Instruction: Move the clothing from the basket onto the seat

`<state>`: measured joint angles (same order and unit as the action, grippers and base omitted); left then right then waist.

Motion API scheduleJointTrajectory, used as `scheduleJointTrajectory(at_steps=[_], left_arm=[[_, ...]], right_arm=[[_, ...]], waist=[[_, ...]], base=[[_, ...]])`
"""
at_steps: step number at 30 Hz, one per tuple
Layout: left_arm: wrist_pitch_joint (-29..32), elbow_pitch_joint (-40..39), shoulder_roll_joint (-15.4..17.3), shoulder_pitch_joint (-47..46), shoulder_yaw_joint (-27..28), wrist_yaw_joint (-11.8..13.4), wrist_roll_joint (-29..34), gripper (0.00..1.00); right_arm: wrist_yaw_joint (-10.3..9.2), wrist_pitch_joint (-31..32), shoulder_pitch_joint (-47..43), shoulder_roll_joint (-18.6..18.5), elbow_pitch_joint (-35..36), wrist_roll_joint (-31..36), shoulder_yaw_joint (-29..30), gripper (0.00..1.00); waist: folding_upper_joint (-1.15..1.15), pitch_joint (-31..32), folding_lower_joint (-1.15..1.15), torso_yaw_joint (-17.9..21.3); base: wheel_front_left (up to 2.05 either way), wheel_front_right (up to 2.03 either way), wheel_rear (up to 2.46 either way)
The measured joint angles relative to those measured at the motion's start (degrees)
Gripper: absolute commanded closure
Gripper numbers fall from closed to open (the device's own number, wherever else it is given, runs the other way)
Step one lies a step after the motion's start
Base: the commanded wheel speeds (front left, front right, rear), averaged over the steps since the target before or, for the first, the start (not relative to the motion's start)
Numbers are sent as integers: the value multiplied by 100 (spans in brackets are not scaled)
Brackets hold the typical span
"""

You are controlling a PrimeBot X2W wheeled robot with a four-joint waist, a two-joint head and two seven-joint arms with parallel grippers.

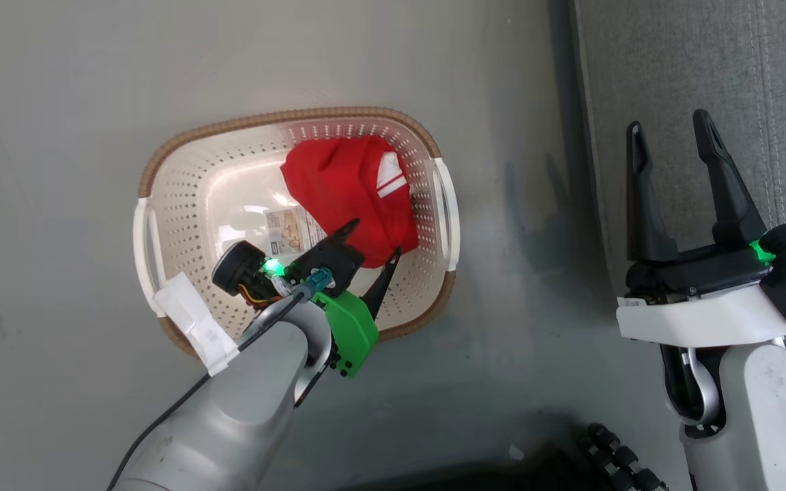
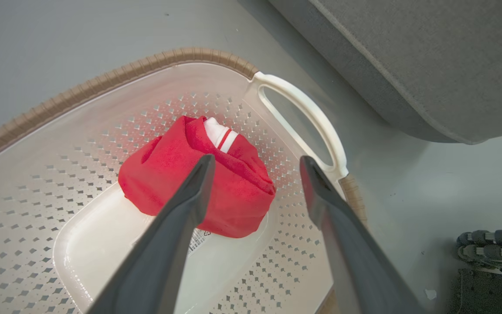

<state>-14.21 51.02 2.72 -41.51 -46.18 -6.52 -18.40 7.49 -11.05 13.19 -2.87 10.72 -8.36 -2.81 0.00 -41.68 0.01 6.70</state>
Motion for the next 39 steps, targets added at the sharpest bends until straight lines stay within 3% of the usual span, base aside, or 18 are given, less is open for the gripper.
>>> scheduleJointTrajectory(at_steps=[15,20,31,39], left_arm=[[103,1123,-1,-644,-313,84,-672,0],[94,1555,0,-856,-321,270,-724,0],[-44,2004,65,-1267,80,633,-1056,0],[-55,2134,192,-1497,466,759,-1429,0]], right_arm=[[0,-318,282,-1,-208,-356,-288,0],[0,-367,352,-1,-267,-471,-353,0],[0,-394,410,0,-327,-680,-498,0],[0,-394,464,0,-322,-837,-628,0]], waist=[[0,-1097,0,590],[0,-1311,-1,764],[0,-1560,-1,1043],[0,-1619,-1,1184]], base=[[0,0,0],[0,0,0],[0,0,0],[0,0,0]])
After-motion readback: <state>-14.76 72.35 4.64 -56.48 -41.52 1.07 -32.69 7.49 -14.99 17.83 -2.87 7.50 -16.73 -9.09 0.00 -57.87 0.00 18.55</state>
